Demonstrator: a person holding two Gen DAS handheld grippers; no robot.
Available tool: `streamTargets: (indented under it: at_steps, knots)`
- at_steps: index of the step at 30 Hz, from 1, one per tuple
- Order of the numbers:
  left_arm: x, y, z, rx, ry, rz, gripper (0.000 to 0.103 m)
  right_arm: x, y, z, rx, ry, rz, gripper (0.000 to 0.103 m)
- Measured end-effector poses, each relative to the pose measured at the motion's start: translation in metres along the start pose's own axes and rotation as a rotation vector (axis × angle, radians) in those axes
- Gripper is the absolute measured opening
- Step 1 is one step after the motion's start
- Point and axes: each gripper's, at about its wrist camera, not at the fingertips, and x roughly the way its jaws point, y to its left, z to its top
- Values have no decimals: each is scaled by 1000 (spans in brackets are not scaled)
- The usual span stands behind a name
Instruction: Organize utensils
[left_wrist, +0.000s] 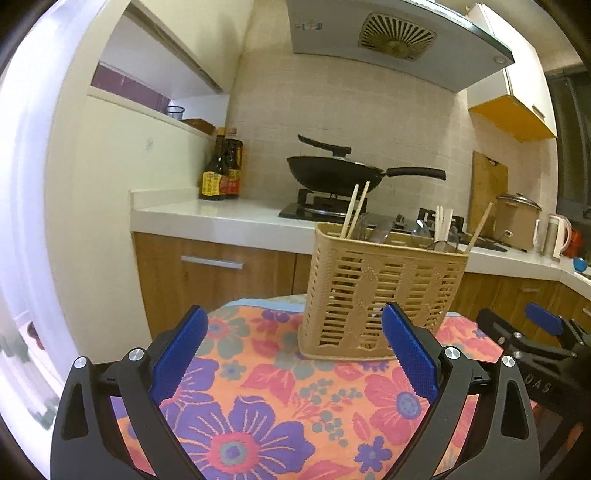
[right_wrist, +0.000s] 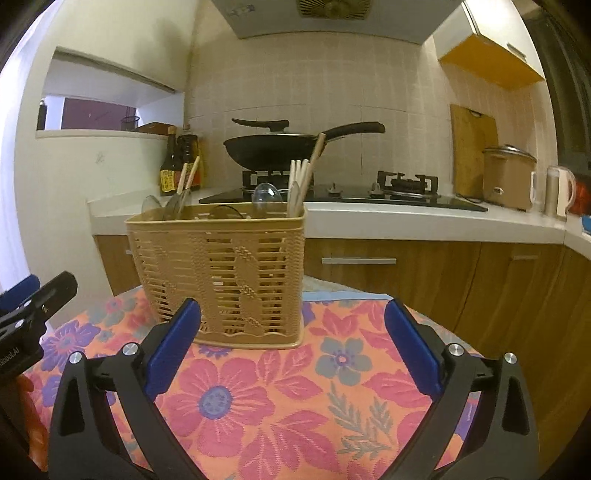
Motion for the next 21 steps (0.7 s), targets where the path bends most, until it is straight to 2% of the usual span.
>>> streamTargets:
  at_steps: [10,21]
  knots:
    - [10,-3,-2,46,55,29,92,5,4,-4,-27,33,-8,95]
    - [6,-6,-5,71,37,63,95,4,-1,-4,2,35,-8,95]
